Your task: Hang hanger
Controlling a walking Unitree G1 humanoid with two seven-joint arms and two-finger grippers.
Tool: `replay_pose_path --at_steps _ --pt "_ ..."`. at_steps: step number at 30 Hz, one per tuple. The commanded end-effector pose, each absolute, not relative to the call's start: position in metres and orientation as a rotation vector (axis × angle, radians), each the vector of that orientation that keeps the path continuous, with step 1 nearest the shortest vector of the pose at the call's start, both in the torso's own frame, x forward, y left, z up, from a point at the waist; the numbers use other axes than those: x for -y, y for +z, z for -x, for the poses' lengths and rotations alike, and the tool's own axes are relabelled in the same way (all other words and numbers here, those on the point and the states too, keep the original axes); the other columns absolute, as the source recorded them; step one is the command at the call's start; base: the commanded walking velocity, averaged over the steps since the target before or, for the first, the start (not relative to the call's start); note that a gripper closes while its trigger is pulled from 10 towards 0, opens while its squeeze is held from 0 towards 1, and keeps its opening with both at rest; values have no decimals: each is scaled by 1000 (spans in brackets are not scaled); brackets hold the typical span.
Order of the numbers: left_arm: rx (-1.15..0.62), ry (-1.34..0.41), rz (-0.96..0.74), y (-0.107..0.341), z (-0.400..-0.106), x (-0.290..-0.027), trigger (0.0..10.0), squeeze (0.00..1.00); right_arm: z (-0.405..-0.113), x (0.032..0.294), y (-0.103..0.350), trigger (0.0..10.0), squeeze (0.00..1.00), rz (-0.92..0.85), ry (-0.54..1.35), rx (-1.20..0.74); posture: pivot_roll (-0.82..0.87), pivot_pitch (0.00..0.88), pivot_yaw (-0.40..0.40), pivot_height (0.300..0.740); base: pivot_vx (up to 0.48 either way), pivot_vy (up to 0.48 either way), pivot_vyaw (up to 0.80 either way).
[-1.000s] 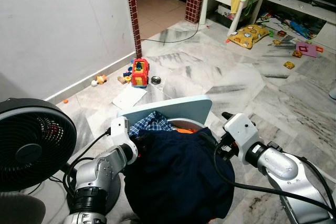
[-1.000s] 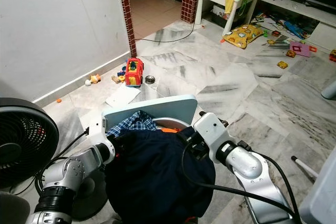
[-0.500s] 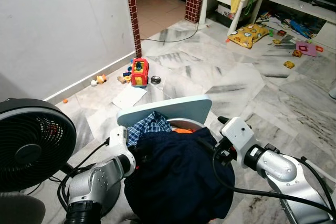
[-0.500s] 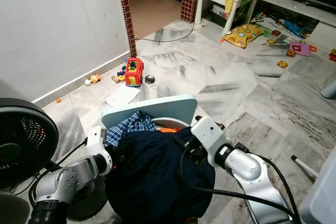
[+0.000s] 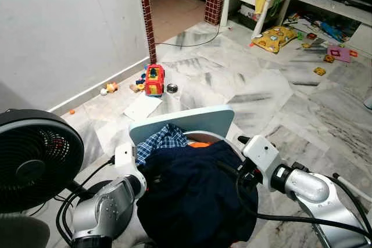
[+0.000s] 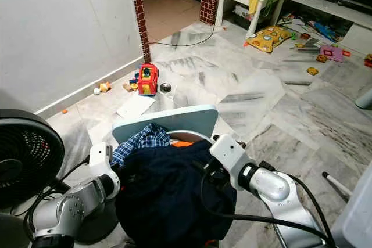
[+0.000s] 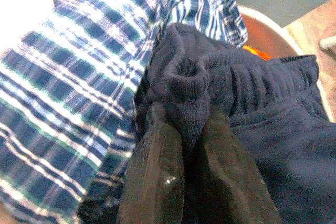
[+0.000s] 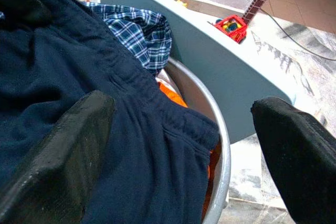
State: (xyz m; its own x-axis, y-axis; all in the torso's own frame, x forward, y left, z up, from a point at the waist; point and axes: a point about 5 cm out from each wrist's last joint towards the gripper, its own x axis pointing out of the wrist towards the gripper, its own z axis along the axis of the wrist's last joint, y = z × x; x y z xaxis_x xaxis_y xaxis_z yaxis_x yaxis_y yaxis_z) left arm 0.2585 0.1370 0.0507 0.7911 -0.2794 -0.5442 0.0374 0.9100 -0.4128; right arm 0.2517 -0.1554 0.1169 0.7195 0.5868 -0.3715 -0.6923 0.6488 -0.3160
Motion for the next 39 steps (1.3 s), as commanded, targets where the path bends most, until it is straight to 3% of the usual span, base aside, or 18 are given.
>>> replay_pose_path --at_steps 1,9,12,20,29,39 --pt "-569 -148 315 58 -258 -142 0 0 -255 153 117 10000 0 467 736 -235 -174 75 12 740 0 0 0" --pt "-540 -151 279 60 -257 -141 0 0 -258 152 117 10000 0 466 734 -230 -166 70 12 740 0 0 0" --pt "-462 -181 157 69 -253 -138 0 0 -270 144 116 10000 0 462 728 -200 -112 29 20 740 0 0 0" --pt "-379 -240 81 77 -252 -135 0 0 -281 142 116 10000 0 448 686 -171 -92 1 31 740 0 0 0" --pt "-419 -245 15 72 -251 -134 0 0 -285 139 113 10000 0 451 692 -156 -89 0 30 740 0 0 0" --pt "-148 -253 -86 106 -265 -126 0 0 -294 143 120 10000 0 356 589 -100 -83 0 36 740 0 0 0"
